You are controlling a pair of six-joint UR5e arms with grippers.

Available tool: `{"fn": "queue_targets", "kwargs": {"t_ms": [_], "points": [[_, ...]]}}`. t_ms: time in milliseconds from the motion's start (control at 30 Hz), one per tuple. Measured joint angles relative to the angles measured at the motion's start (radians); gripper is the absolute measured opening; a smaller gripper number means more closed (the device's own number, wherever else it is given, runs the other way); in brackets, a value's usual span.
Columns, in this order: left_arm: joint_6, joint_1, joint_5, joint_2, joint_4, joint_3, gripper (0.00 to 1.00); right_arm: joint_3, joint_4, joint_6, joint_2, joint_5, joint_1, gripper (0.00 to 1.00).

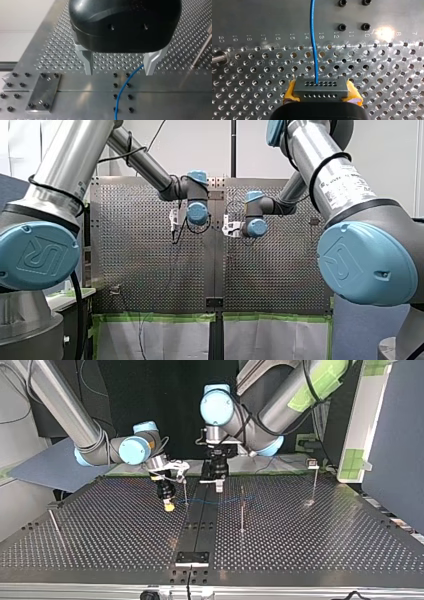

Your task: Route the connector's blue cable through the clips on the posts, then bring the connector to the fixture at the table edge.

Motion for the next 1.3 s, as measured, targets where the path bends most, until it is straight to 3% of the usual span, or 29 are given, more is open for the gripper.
{"fn": "queue_targets", "kwargs": {"t_ms": [300, 500, 1300], "points": [[0.018, 0.019, -0.077, -0.071, 0.003, 0.066, 1.00, 0.000, 0.002, 0.000, 0.000, 0.000, -0.001, 0.00], [0.021, 0.031, -0.118, -0.079, 0.004, 0.076, 1.00, 0.000, 0.004, -0.001, 0.000, 0.000, -0.003, 0.00], [0.024, 0.058, -0.081, -0.087, 0.002, 0.101, 1.00, 0.000, 0.013, -0.002, 0.000, 0.001, -0.002, 0.00]]}}
